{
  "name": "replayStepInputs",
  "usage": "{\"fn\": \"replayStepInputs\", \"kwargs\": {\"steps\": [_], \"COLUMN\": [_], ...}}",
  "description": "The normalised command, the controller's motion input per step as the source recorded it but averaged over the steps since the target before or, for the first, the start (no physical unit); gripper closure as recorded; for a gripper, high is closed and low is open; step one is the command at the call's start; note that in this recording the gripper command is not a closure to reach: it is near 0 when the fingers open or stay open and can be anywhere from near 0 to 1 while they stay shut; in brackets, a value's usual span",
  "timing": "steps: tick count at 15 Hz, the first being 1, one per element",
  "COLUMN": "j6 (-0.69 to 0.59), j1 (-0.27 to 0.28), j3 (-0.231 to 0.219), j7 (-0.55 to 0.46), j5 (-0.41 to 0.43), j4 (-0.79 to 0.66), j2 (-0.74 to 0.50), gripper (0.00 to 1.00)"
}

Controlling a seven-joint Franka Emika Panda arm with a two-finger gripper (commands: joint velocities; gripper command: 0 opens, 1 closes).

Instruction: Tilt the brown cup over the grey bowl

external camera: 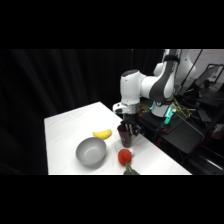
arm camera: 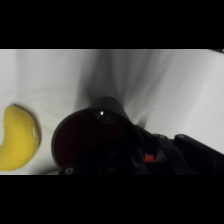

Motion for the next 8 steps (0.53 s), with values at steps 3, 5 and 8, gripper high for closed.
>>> {"fn": "replayStepInputs", "kwargs": {"steps": [3,5,8], "j6": [-0.57,-0.93,-0.81], "j1": [-0.028,-0.047,-0.055], "j3": [-0.075,-0.017,-0.047], "j7": [0.43,0.2,-0.05], "j5": [-0.509,-0.249,-0.02], "j4": [0.09,0.33,0.53], "j2": [-0.55,-0.58,-0.26], "gripper": [0.11,0.12,0.12]}}
